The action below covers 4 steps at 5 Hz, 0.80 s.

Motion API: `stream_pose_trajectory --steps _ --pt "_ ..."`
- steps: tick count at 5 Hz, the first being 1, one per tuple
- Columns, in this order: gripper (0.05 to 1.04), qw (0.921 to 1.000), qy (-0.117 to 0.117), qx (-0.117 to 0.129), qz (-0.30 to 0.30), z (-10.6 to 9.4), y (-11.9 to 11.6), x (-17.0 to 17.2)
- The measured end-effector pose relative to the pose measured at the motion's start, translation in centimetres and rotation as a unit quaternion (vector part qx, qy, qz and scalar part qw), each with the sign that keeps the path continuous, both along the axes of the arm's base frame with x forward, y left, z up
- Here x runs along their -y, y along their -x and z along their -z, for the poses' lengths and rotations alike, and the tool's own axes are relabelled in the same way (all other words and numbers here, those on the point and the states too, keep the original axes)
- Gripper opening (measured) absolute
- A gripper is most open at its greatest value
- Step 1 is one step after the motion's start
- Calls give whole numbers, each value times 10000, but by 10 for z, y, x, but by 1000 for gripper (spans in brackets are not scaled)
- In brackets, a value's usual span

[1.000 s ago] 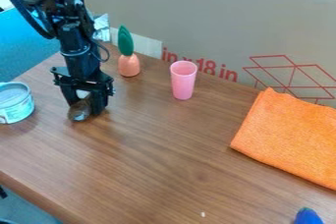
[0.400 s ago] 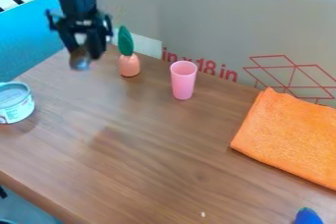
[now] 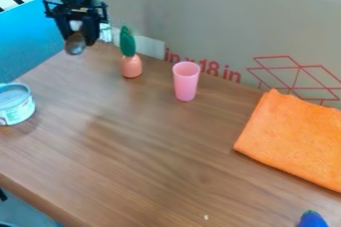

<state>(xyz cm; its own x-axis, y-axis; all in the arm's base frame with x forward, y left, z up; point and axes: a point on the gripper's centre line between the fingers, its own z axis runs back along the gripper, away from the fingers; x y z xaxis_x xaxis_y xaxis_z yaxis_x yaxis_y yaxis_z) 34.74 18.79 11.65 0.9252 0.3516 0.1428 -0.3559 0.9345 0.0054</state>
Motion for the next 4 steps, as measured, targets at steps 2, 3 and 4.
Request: stream_pose_trajectory --steps 2,3,4 --pt "582 9982 -159 -182 -549 5 19 -33" --pt "582 9982 -121 -223 -537 22 17 -37" --pt "582 9981 153 -33 -597 47 8 -39"
